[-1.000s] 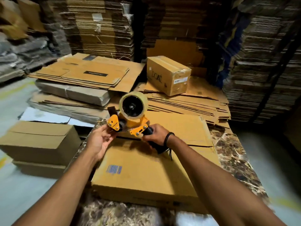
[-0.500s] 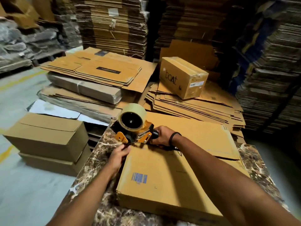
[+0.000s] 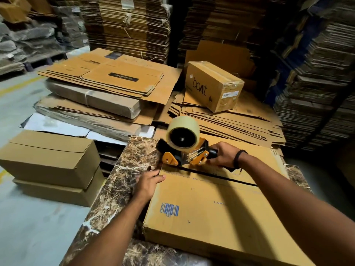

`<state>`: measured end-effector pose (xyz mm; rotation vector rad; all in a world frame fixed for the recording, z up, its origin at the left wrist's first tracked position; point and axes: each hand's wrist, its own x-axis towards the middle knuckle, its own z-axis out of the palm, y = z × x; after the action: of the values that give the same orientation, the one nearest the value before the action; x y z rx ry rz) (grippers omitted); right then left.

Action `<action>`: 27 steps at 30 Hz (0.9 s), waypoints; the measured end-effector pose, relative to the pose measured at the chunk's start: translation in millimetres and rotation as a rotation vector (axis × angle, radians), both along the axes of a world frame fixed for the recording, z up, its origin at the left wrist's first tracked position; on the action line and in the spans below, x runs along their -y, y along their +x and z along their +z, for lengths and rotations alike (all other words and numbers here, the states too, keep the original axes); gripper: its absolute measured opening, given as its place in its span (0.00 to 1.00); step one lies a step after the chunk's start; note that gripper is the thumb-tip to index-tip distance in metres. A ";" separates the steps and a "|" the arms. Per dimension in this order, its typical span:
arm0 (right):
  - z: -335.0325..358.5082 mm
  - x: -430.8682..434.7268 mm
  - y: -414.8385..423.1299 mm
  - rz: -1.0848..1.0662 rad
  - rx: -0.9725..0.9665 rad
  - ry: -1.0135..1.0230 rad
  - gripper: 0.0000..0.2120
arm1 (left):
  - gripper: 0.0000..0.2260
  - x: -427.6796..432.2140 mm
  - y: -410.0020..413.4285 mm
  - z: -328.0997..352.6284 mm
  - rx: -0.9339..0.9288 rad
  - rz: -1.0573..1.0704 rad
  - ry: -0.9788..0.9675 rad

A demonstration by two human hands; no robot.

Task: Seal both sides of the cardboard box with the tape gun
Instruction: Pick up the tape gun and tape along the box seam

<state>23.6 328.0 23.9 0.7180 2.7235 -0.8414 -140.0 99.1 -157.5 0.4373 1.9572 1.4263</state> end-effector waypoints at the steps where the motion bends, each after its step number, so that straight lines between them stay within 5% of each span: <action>1: 1.3 -6.1 17.1 -0.043 -0.001 -0.026 0.06 | 0.29 0.7 -1.6 1.5 0.006 -0.001 0.031; 5: -12.4 -16.6 73.8 -0.122 0.019 -0.011 0.05 | 0.27 5.8 31.6 71.8 0.017 -0.030 0.124; 12: -42.3 -8.0 79.3 -0.195 0.024 -0.010 0.07 | 0.39 3.1 22.3 64.8 0.056 -0.133 0.285; 18: -41.7 -7.4 76.3 -0.220 0.033 -0.008 0.05 | 0.33 15.1 23.8 60.1 0.025 -0.128 0.145; 22: -39.8 -4.5 75.3 -0.228 0.040 -0.026 0.05 | 0.36 8.6 22.3 86.7 -0.474 -0.269 -0.037; 27: -36.0 -7.0 77.8 -0.232 0.018 -0.059 0.06 | 0.26 -19.9 39.3 90.3 -0.937 -0.496 -0.329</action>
<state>101.4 335.0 -12.1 1.0380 2.6215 -0.9542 -100.7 119.0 -67.2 1.5024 2.4510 0.5718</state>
